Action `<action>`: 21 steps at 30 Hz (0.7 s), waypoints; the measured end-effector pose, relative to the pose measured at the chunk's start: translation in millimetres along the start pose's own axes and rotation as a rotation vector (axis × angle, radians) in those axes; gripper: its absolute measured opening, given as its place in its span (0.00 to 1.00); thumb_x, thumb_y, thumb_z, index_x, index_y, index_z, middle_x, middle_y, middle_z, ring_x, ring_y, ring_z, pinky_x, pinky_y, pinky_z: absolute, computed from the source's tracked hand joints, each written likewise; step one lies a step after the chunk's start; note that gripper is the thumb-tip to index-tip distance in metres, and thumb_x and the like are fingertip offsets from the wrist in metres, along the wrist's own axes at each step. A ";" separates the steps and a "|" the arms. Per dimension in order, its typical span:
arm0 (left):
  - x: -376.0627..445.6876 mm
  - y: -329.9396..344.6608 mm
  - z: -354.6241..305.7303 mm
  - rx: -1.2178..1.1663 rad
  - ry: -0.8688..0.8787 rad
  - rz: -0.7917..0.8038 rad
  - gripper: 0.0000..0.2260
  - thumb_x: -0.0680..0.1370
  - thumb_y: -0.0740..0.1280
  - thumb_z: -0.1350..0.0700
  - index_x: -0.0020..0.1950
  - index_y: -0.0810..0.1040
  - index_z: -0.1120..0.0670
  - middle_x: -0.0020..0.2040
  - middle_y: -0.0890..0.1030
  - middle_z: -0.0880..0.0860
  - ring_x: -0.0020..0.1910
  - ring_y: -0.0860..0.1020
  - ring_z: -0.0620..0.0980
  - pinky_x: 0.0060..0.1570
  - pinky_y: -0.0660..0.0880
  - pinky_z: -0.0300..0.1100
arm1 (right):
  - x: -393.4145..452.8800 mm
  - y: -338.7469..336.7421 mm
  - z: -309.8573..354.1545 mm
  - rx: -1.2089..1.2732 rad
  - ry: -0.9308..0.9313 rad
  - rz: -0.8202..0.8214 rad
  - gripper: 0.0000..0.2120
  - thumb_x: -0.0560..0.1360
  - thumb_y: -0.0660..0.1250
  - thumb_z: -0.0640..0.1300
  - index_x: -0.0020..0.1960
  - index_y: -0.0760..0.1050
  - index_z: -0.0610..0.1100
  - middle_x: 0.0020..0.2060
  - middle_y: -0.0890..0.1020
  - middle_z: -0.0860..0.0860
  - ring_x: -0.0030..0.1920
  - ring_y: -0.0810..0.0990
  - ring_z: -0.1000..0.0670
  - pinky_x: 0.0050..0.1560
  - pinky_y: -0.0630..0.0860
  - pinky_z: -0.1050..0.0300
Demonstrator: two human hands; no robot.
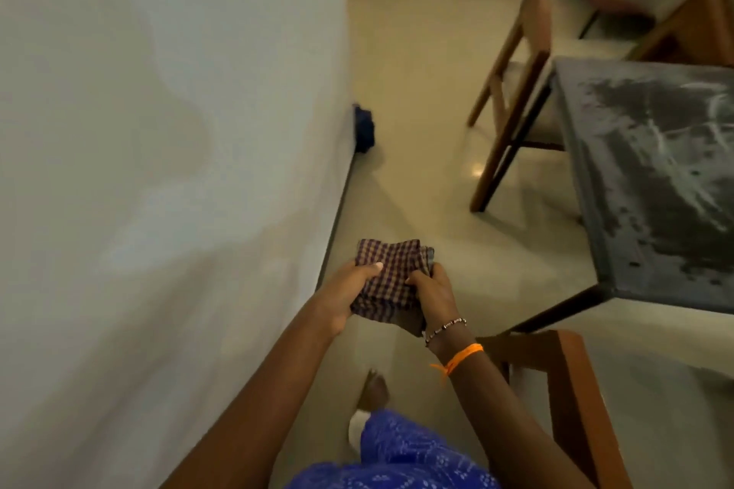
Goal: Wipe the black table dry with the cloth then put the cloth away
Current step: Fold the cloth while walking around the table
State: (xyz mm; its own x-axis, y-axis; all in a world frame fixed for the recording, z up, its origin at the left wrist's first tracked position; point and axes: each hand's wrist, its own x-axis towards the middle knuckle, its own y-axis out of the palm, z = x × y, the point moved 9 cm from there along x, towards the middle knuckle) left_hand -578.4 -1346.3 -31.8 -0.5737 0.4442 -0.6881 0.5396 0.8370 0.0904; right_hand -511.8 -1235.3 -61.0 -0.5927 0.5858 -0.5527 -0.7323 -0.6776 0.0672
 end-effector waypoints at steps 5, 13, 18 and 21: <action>92.0 51.4 -79.8 0.143 0.019 0.080 0.16 0.79 0.60 0.60 0.66 0.70 0.60 0.55 0.78 0.56 0.54 0.77 0.55 0.55 0.75 0.49 | 75.9 -31.2 74.7 0.076 -0.052 -0.155 0.09 0.75 0.57 0.32 0.43 0.68 0.45 0.42 0.74 0.48 0.43 0.74 0.50 0.39 0.73 0.56; 214.6 168.8 -169.7 0.274 -0.026 0.285 0.21 0.76 0.64 0.57 0.67 0.67 0.58 0.61 0.76 0.58 0.56 0.77 0.56 0.53 0.77 0.51 | 186.3 -109.3 150.6 0.252 -0.087 -0.443 0.08 0.74 0.58 0.32 0.48 0.71 0.42 0.47 0.77 0.43 0.51 0.76 0.42 0.47 0.76 0.48; 273.6 251.1 -239.2 0.421 0.007 0.425 0.24 0.77 0.61 0.61 0.72 0.61 0.55 0.69 0.69 0.56 0.64 0.71 0.56 0.62 0.72 0.52 | 245.9 -147.5 199.2 0.443 -0.027 -0.606 0.08 0.75 0.58 0.32 0.53 0.70 0.38 0.46 0.77 0.41 0.44 0.76 0.44 0.39 0.74 0.53; 303.8 301.9 -278.6 0.542 0.064 0.490 0.26 0.77 0.57 0.65 0.74 0.57 0.52 0.72 0.64 0.54 0.68 0.67 0.54 0.60 0.70 0.47 | 276.9 -174.9 228.8 0.483 -0.034 -0.676 0.10 0.75 0.58 0.33 0.55 0.70 0.38 0.46 0.76 0.43 0.44 0.76 0.46 0.40 0.74 0.53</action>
State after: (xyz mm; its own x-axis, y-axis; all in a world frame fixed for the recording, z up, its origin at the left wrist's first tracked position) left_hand -761.4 -869.7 -13.0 -0.2145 0.7586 -0.6152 0.9629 0.2697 -0.0031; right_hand -624.5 -852.8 -35.6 0.0222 0.8165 -0.5769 -0.9928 0.0857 0.0831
